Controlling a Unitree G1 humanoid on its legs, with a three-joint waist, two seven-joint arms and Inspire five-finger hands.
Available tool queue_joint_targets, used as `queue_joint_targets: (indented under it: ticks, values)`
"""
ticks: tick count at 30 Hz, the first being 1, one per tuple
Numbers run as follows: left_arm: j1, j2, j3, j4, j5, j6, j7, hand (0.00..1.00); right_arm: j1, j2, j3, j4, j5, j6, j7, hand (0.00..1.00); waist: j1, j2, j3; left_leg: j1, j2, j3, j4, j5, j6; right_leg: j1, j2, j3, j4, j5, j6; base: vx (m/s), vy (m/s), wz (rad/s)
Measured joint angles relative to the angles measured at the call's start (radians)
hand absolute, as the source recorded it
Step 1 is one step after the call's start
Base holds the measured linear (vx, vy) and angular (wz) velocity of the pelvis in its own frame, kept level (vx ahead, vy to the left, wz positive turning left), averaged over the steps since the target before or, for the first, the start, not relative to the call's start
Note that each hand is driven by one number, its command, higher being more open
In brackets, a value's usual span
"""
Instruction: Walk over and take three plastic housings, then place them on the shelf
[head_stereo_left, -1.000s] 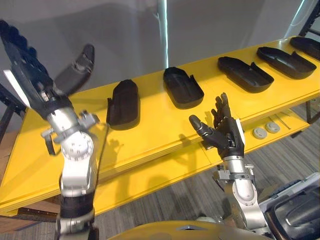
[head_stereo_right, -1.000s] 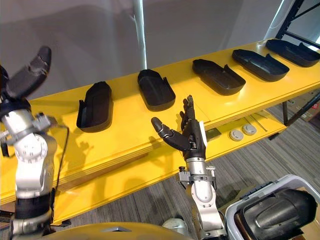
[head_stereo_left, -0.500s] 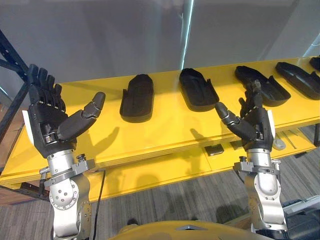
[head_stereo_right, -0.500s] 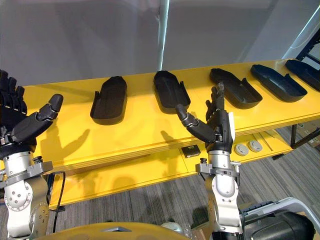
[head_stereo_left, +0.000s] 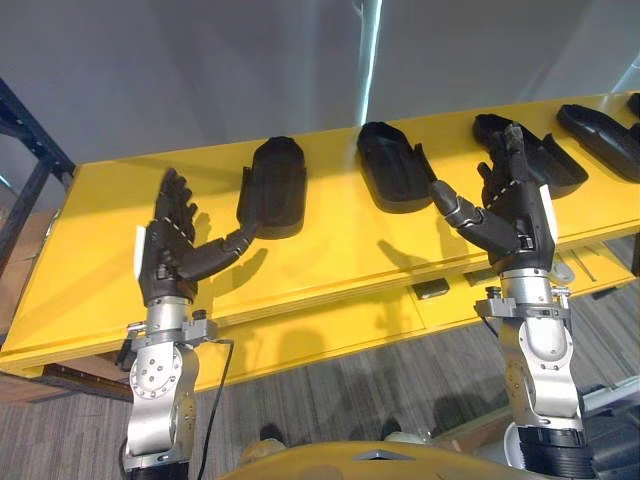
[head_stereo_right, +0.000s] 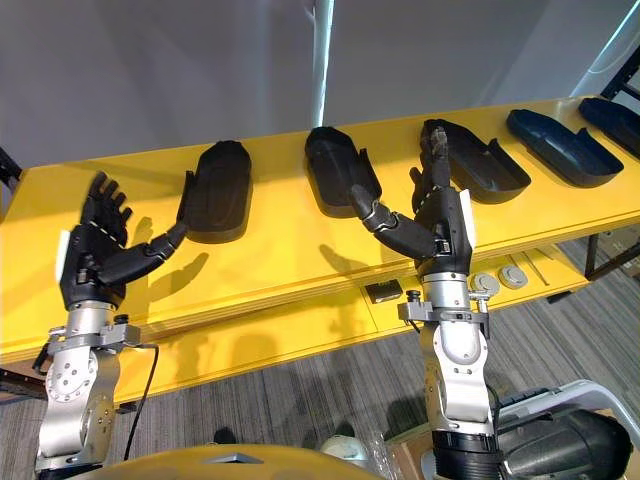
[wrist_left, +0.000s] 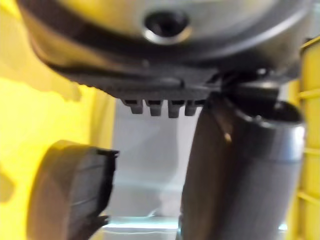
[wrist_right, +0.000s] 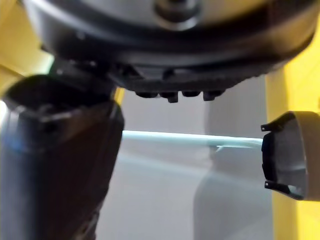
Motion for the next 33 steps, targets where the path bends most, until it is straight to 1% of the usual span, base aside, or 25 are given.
queue_joint_targets:
  ticks: [1,5,9,10,15,27,29,33]
  values:
    - [0.0,0.0,-0.012,0.013,-0.001,0.019,-0.002,1.0,0.01,0.0,-0.008,0.0,0.003,0.0,0.003,1.0,0.0,0.0,0.0,0.001,0.0,0.001,0.0,-0.002,0.0,0.0,0.0,0.002,0.0,0.0,0.0,0.05,0.009,-0.05]
    - [0.0,0.001,-0.029,0.057,-0.001,0.06,-0.007,1.0,0.045,0.002,-0.013,-0.001,0.015,0.006,0.029,1.0,-0.004,0.0,0.0,0.008,0.001,0.013,-0.001,-0.009,-0.004,-0.001,0.001,0.015,-0.002,0.0,0.0,0.01,0.009,-0.08]
    - [0.0,0.003,-0.057,0.087,0.005,0.082,-0.008,1.0,0.083,0.005,-0.01,-0.004,0.015,0.006,0.045,1.0,-0.005,0.0,0.0,0.01,0.001,0.019,-0.004,-0.017,-0.002,-0.001,0.001,0.019,-0.002,-0.001,0.0,-0.01,0.004,-0.03]
    - [0.0,0.003,-0.07,0.095,0.034,0.085,-0.007,1.0,0.087,0.009,-0.006,-0.004,0.016,0.006,0.045,1.0,-0.007,0.0,0.0,0.011,0.001,0.021,-0.004,-0.017,-0.003,-0.002,0.001,0.02,-0.002,-0.001,-0.001,0.0,0.0,0.0]
    - [-0.005,0.006,-0.085,0.109,0.066,0.085,0.008,1.0,0.106,0.01,0.008,-0.007,0.043,0.006,0.059,1.0,-0.016,0.006,-0.012,0.0,0.001,0.027,-0.003,-0.016,-0.002,-0.017,0.001,0.026,0.0,0.0,0.0,0.0,0.004,-0.02]
    - [-0.024,0.024,-0.102,0.135,0.061,0.087,0.007,1.0,0.115,0.01,0.009,-0.007,0.055,0.006,0.062,1.0,-0.018,0.002,-0.024,0.014,0.001,0.051,-0.004,-0.016,-0.003,-0.018,0.002,0.048,0.0,0.002,0.002,0.0,0.005,-0.05]
    - [-0.026,0.033,-0.104,0.151,0.053,0.087,0.004,1.0,0.122,0.01,0.016,-0.007,0.056,0.006,0.063,1.0,-0.018,0.001,-0.037,0.018,0.002,0.059,-0.003,-0.018,-0.005,-0.02,0.004,0.058,0.0,0.002,0.002,0.0,0.008,-0.1]
    - [-0.027,0.037,-0.104,0.151,0.018,0.092,-0.002,1.0,0.123,0.01,0.028,-0.007,0.056,0.006,0.066,1.0,-0.02,0.001,-0.041,0.018,0.002,0.072,-0.003,-0.019,-0.005,-0.027,0.005,0.071,-0.003,0.008,0.001,-0.01,0.007,-0.11]
